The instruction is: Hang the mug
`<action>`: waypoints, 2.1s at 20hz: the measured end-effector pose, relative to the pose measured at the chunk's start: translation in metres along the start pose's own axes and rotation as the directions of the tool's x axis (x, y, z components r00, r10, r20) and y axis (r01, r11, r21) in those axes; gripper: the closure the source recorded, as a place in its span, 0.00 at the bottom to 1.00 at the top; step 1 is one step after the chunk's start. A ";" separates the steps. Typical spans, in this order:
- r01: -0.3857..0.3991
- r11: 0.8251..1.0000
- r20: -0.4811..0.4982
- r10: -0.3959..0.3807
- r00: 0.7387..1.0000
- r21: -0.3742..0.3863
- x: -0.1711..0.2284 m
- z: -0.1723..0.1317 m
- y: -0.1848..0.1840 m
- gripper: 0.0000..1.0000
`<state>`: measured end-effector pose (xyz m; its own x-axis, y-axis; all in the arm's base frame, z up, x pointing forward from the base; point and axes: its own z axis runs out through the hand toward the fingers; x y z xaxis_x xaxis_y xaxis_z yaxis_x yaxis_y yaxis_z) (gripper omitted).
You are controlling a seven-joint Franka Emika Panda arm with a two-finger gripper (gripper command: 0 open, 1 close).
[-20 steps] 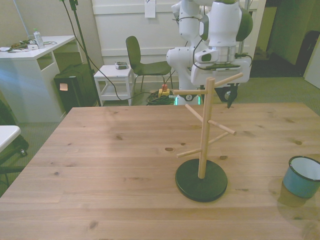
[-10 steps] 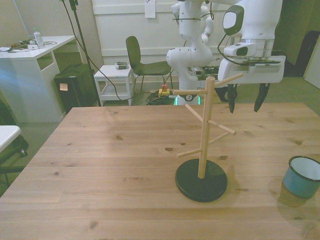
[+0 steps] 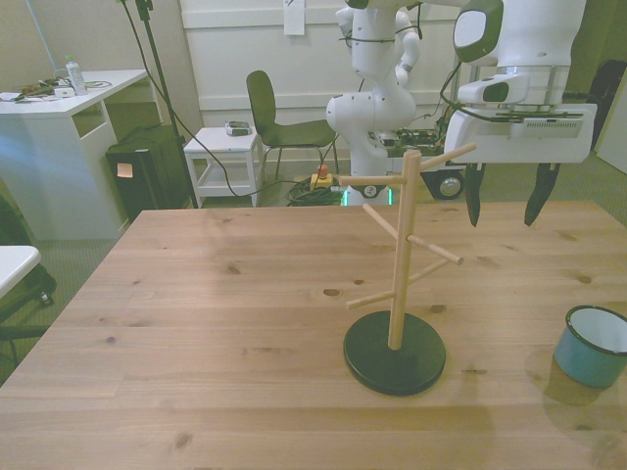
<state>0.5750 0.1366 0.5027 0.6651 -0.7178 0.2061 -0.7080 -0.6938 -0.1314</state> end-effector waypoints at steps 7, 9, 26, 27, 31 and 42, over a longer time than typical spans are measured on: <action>-0.086 0.996 0.009 0.086 0.996 -0.002 0.002 0.011 -0.023 0.00; -0.125 0.992 0.012 0.125 0.992 -0.007 0.002 0.019 -0.029 0.00; -0.398 0.917 0.026 0.399 0.917 -0.018 0.027 0.043 -0.041 0.00; -0.405 0.914 0.026 0.405 0.914 -0.019 0.027 0.044 -0.041 0.00; -0.423 0.906 0.029 0.424 0.905 -0.029 0.026 0.053 -0.044 0.00; -0.442 0.896 0.044 0.443 0.895 -0.042 0.014 0.087 -0.075 0.00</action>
<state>0.6577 0.1736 0.4306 0.2920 -0.9527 0.0838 -0.9382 -0.3024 -0.1685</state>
